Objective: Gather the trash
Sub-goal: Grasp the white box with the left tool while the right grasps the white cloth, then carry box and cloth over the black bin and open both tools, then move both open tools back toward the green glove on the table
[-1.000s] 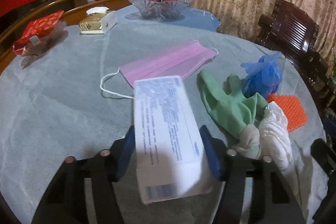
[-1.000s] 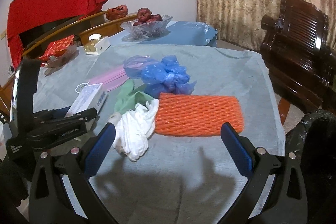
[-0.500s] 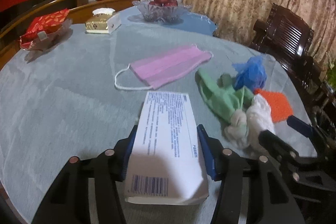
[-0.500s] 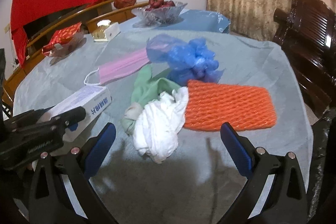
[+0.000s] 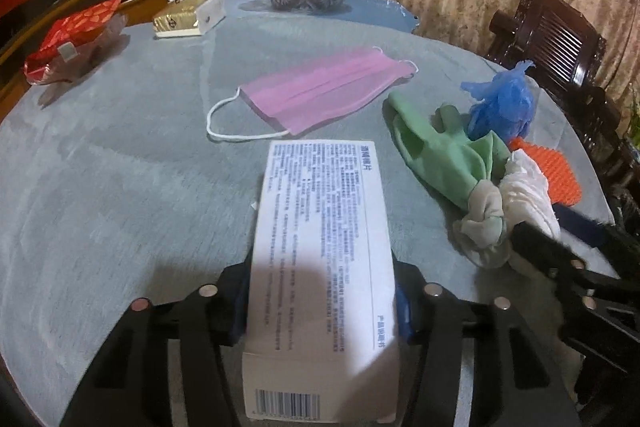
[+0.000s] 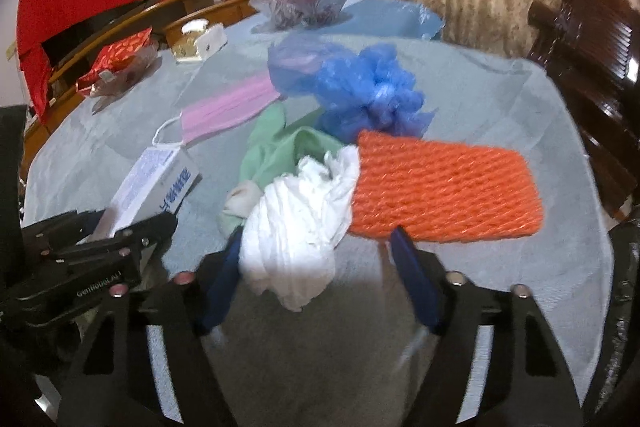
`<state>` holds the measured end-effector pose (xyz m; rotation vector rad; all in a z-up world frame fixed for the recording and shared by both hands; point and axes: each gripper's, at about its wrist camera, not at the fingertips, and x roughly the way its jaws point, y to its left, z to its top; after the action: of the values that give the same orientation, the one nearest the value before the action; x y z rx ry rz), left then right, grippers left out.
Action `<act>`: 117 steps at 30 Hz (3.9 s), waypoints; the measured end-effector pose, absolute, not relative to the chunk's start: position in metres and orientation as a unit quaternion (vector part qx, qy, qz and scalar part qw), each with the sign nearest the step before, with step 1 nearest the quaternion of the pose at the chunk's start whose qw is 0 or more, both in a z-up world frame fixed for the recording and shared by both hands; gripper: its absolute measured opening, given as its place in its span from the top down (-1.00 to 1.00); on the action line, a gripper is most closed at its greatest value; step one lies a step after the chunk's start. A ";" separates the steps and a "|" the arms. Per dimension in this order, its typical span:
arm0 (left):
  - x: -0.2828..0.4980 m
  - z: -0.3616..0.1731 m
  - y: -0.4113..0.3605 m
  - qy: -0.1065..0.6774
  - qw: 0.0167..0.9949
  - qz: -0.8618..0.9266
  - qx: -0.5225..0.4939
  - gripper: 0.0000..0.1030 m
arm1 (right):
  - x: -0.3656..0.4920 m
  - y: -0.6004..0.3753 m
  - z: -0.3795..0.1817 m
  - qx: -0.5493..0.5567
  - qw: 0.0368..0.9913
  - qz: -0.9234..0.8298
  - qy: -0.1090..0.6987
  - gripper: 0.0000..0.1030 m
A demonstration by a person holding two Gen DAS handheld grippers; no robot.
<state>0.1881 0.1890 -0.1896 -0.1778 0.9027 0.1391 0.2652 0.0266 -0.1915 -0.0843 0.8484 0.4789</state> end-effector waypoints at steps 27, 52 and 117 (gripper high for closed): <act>0.138 -0.099 0.142 0.353 0.931 0.016 -0.088 -0.04 | 0.193 -0.025 -0.101 -0.008 0.896 0.291 0.336 0.45; 0.128 -0.015 -0.022 0.283 0.948 -0.141 -0.037 -0.05 | 0.133 -0.191 -0.042 0.019 0.957 0.139 0.256 0.44; 0.155 -0.075 -0.059 0.305 0.938 -0.162 0.006 -0.68 | 0.141 -0.265 -0.105 0.048 0.953 0.026 0.297 -0.88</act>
<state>0.1548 -0.0592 -0.0752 0.0130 0.6236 -0.3313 0.1411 -0.2653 -0.1053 0.0982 0.6040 0.0534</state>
